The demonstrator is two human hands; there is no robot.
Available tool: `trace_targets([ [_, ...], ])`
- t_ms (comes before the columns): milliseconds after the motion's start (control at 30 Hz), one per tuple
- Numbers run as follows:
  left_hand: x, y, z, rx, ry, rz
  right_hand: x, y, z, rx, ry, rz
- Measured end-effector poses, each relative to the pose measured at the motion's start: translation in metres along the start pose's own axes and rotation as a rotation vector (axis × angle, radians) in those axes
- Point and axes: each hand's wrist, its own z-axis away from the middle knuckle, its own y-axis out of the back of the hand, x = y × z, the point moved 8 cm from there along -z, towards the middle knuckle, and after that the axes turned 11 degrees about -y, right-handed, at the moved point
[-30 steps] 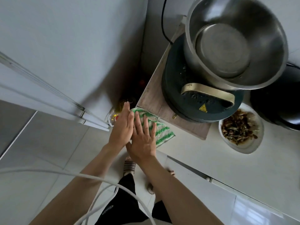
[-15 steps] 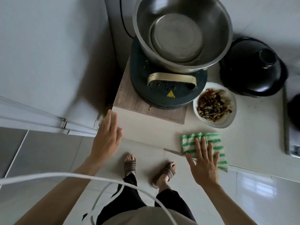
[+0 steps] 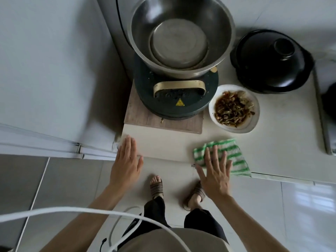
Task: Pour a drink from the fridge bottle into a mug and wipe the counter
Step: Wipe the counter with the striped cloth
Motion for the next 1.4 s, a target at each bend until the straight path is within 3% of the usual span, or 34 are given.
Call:
trace_targets([
  [133,-0.008,0.002,0.006,-0.016,-0.04,-0.01,-0.119,-0.02,0.022,-0.047,0.322,-0.004],
  [267,-0.017,0.003,0.011,-0.056,0.058,-0.054,-0.216,-0.034,0.029,-0.084,0.563,0.036],
  [367,-0.023,0.012,0.017,-0.009,0.164,-0.067,-0.261,-0.039,0.025,-0.105,0.685,0.099],
  [467,-0.011,0.018,0.017,-0.006,0.089,-0.129,-0.268,-0.041,0.018,-0.091,0.749,0.175],
  [600,0.008,0.015,0.014,-0.087,0.011,-0.15,-0.232,-0.027,0.009,-0.066,0.702,0.154],
  [900,0.003,0.01,0.016,-0.131,0.065,-0.146,0.007,0.019,-0.03,0.024,0.212,0.064],
  [1000,-0.004,0.008,0.019,-0.141,0.106,-0.112,0.041,0.02,-0.028,0.015,0.125,0.047],
  [1167,-0.003,0.01,0.021,-0.114,0.119,-0.101,0.002,0.008,-0.018,0.056,0.159,0.022],
  [1400,-0.016,0.022,0.022,-0.101,0.215,-0.133,-0.167,-0.028,0.013,0.058,0.43,0.047],
])
